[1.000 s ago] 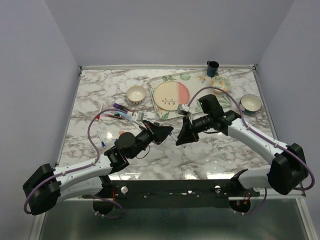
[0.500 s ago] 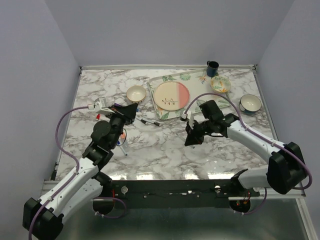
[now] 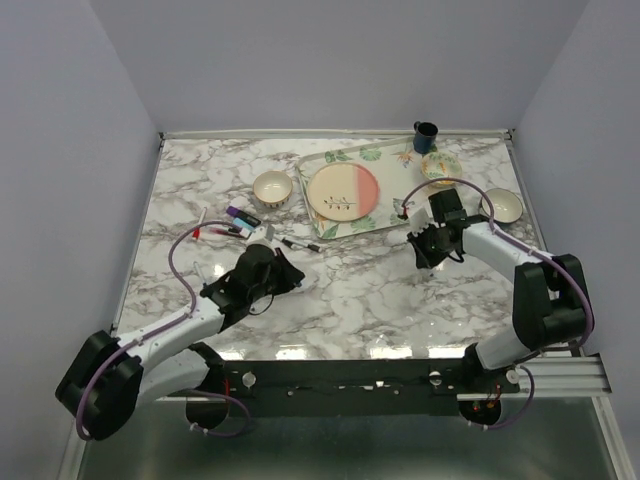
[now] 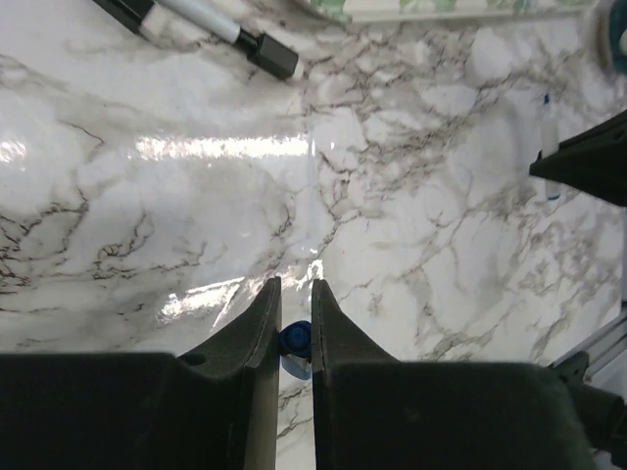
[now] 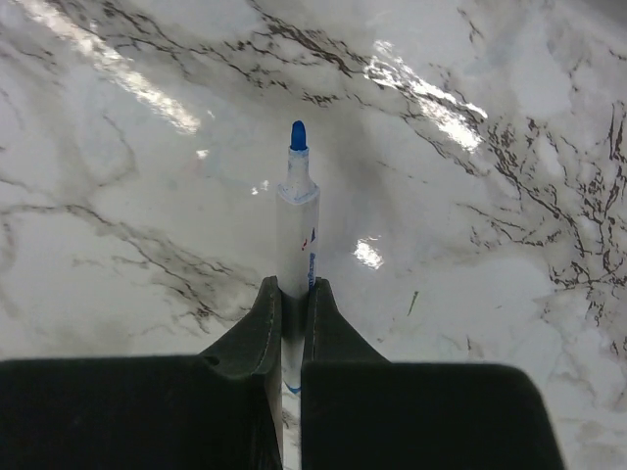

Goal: Open the pen caps

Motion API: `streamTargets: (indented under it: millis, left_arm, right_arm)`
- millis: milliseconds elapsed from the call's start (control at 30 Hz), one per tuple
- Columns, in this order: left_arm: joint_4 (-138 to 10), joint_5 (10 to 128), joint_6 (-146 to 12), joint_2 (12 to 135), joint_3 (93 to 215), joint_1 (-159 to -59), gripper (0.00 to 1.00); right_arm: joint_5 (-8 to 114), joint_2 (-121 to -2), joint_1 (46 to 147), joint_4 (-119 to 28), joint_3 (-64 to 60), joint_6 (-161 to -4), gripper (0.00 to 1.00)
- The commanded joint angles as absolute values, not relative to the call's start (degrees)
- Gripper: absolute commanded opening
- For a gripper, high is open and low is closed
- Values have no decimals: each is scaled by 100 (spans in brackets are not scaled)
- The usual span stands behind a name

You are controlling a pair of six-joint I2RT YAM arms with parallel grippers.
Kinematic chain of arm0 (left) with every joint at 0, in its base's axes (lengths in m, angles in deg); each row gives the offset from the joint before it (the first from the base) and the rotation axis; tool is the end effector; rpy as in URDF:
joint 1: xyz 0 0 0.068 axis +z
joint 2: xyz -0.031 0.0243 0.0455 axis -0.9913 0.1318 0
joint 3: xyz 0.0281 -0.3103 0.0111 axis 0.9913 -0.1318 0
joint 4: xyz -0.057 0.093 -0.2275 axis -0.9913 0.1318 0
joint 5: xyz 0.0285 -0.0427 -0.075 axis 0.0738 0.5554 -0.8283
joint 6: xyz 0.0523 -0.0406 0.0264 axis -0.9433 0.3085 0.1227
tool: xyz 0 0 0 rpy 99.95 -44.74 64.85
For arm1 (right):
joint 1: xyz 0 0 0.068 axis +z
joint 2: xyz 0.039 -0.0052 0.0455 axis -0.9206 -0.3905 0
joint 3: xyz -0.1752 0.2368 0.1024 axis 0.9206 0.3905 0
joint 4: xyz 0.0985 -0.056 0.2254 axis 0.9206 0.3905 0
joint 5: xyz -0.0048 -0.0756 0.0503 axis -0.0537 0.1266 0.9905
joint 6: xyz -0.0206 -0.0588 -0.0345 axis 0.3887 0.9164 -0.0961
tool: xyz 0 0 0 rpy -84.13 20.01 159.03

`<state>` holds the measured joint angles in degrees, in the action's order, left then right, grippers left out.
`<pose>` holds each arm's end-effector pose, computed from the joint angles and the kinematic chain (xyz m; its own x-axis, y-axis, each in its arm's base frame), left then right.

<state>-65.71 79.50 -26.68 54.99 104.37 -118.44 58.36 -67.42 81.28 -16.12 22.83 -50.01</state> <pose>0.1601 -0.1136 0.2170 -0.6975 -0.4608 -0.5488 0.0241 0.7503 -0.6607 0.2706 0.0820 0.2063 -0.6595 -0.6020 -0.4503 -0.6768 0.7361 0.0071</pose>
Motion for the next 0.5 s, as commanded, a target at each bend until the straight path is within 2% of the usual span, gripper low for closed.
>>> streamTargets:
  millis: [0, 467]
  left_arm:
    - [-6220, 8567, -2965, 6074, 10764, -12355, 0]
    - [-6088, 9132, -3167, 7445, 11046, -12698, 2]
  right_arm:
    - [5483, -6892, 7774, -1595, 2103, -5052, 2]
    - [5870, -7296, 7255, -1394, 2015, -5043, 7]
